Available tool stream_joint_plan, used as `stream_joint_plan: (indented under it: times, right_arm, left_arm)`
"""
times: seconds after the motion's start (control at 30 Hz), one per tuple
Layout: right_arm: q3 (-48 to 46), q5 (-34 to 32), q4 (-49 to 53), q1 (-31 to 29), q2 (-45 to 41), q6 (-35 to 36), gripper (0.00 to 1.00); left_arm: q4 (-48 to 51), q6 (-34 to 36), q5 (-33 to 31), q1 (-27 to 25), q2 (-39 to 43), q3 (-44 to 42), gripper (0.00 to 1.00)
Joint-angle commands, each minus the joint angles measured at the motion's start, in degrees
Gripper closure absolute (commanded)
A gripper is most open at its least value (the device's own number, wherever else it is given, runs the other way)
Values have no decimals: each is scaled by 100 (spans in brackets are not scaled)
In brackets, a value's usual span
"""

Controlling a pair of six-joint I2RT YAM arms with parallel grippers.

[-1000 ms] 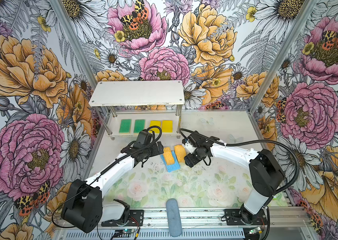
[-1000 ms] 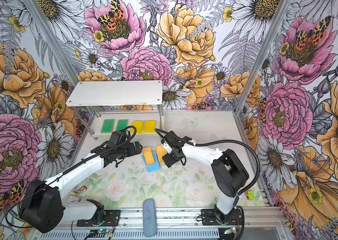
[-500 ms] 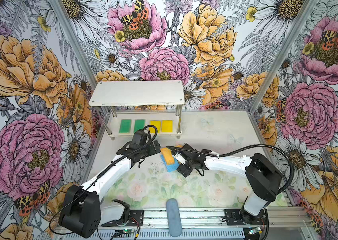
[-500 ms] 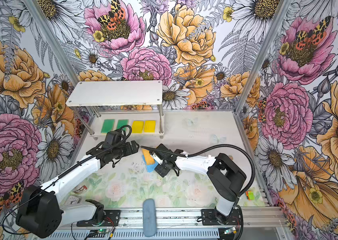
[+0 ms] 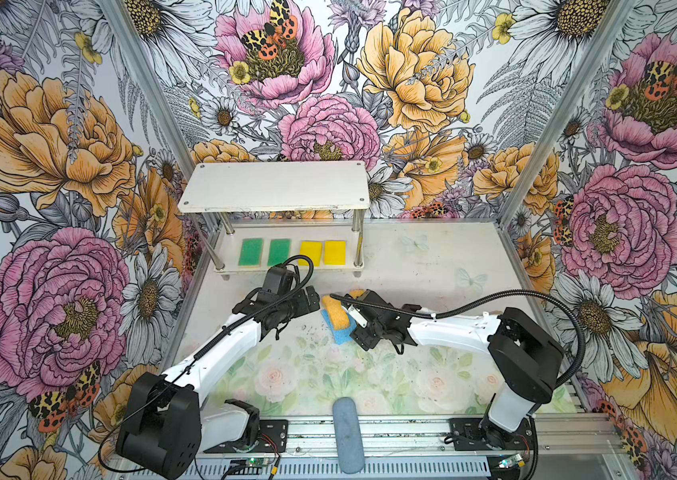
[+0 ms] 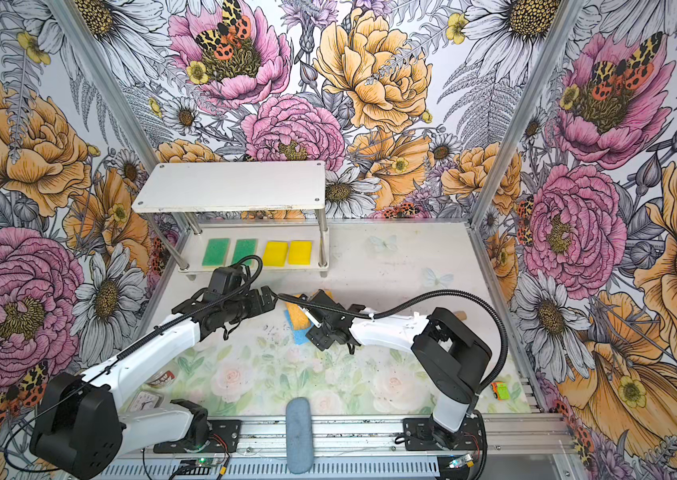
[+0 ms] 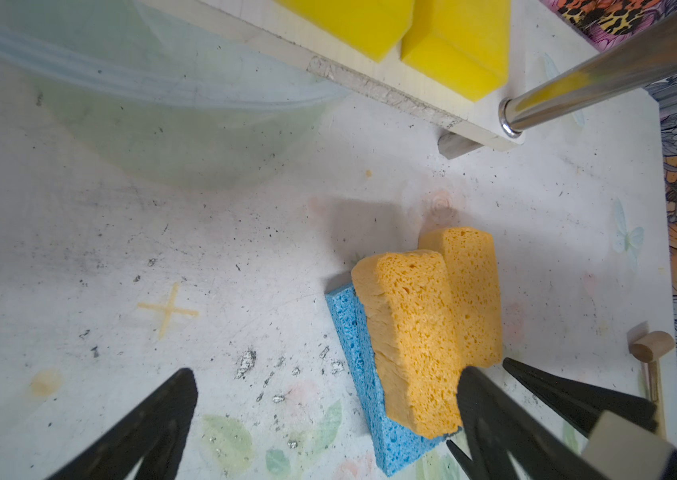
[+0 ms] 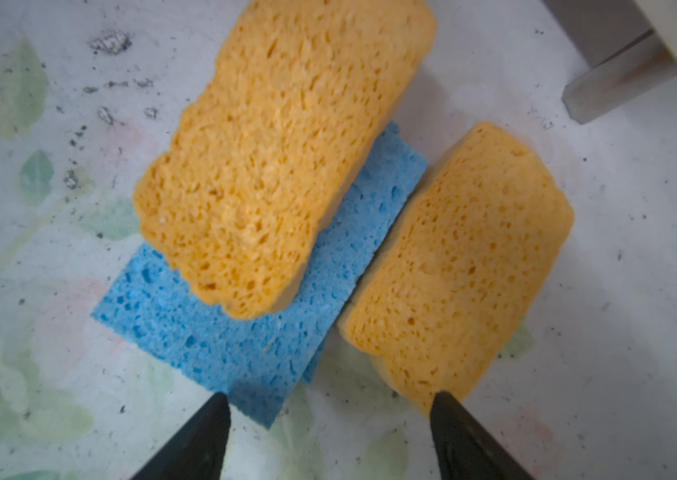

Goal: Place and organize the cleaning sponges onto the shelf

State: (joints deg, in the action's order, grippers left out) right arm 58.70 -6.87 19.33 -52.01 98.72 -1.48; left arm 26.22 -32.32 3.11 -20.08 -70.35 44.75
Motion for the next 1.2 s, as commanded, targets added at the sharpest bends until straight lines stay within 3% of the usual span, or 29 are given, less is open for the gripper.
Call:
stream_joint_plan:
  times: [0.0, 0.1, 1.17]
  right_arm:
    - [-134, 44, -177, -46, -173, 176, 22]
    - [-191, 213, -184, -46, -300, 319, 22]
    - [-110, -409, -1214, -73, 449, 363, 24]
  left_arm:
    - [-159, -64, 106, 56, 119, -35, 1]
    - [-172, -82, 109, 56, 109, -63, 1]
    - [-239, -65, 185, 138, 74, -133, 1]
